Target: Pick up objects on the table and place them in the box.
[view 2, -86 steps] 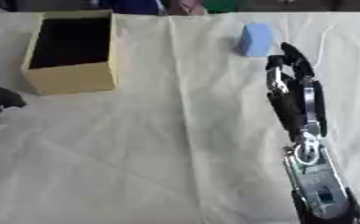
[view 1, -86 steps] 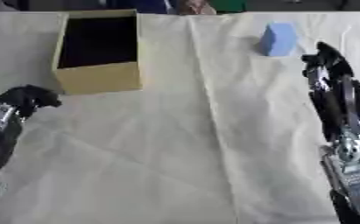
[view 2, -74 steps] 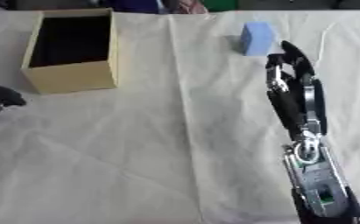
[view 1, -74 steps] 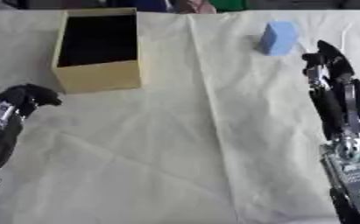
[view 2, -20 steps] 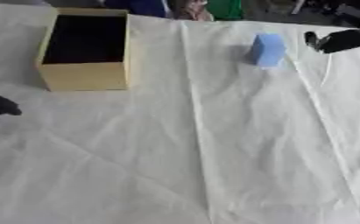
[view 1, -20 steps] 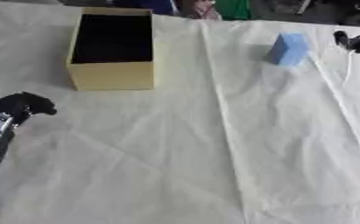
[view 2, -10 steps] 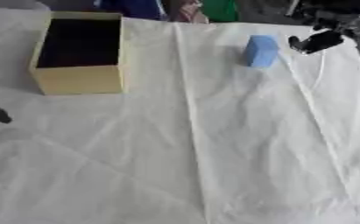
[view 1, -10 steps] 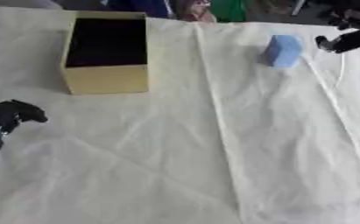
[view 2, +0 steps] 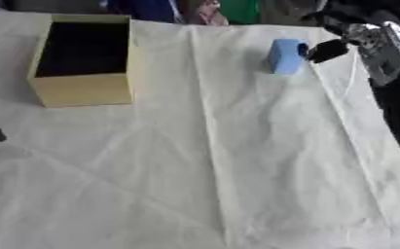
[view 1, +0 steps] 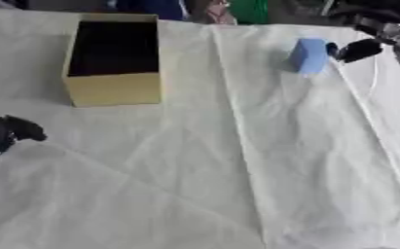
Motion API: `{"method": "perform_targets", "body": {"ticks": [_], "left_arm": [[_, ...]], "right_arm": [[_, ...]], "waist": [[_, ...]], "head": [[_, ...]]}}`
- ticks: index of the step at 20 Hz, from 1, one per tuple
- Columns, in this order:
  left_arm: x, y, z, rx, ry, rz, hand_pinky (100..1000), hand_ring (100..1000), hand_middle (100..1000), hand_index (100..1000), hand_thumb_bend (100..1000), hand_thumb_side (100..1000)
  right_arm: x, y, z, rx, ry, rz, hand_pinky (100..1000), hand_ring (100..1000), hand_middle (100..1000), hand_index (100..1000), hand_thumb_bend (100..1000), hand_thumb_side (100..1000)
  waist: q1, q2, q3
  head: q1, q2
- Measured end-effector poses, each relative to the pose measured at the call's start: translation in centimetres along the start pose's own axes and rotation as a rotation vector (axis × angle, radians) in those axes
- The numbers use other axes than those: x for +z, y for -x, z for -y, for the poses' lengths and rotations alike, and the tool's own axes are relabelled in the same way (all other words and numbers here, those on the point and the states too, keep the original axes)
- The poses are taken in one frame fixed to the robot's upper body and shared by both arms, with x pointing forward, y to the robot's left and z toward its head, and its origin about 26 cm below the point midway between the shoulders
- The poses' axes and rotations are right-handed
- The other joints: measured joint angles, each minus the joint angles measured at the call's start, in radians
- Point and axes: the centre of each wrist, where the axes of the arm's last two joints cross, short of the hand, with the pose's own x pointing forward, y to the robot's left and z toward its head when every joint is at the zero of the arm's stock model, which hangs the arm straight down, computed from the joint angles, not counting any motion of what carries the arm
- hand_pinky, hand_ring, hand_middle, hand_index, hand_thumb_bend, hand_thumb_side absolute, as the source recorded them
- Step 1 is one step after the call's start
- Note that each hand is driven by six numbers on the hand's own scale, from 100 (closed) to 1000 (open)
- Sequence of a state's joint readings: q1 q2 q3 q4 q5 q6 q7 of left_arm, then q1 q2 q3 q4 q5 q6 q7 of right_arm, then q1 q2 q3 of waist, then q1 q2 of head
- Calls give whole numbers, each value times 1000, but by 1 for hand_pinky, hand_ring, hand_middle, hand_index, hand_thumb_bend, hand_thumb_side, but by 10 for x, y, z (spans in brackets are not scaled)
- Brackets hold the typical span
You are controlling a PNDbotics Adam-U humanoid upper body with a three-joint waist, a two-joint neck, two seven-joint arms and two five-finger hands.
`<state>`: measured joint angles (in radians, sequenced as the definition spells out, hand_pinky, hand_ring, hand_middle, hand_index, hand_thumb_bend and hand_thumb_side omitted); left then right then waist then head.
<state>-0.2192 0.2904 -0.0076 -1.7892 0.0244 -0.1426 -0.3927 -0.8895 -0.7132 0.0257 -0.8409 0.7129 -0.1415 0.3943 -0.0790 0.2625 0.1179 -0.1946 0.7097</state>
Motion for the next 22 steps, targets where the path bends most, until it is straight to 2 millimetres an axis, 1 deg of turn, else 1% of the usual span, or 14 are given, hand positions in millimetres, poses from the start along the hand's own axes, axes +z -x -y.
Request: {"method": "perform_targets", "body": {"ticks": [9, 13, 17, 18, 22], "left_arm": [[0, 0, 0, 0, 6, 2, 823, 668, 622, 710, 100, 922], [0, 0, 0, 0, 8, 2, 823, 668, 622, 710, 100, 923], [0, 0, 0, 0, 10, 3, 823, 668, 622, 711, 100, 924], [0, 0, 1, 0, 11, 4, 823, 668, 622, 711, 100, 925], [-1, 0, 2, 2, 18, 5, 823, 669, 623, 711, 100, 927]], "right_arm": [[-8, -3, -19, 112, -36, -34, 962, 1000, 996, 1000, 100, 362], [-11, -2, -28, 144, -61, -49, 960, 1000, 993, 1000, 100, 372], [-11, 0, -30, 176, -68, -61, 949, 1000, 980, 995, 100, 419], [-11, 0, -30, 190, -64, -63, 938, 1000, 965, 977, 100, 444], [-11, -1, -30, 264, -24, -79, 924, 1000, 928, 942, 100, 469]], "waist": [[4, 3, 9], [6, 4, 13], [7, 5, 15], [7, 5, 16], [8, 6, 20]], "head": [[-9, 0], [-10, 0], [-10, 0], [-10, 0], [-11, 0]]}}
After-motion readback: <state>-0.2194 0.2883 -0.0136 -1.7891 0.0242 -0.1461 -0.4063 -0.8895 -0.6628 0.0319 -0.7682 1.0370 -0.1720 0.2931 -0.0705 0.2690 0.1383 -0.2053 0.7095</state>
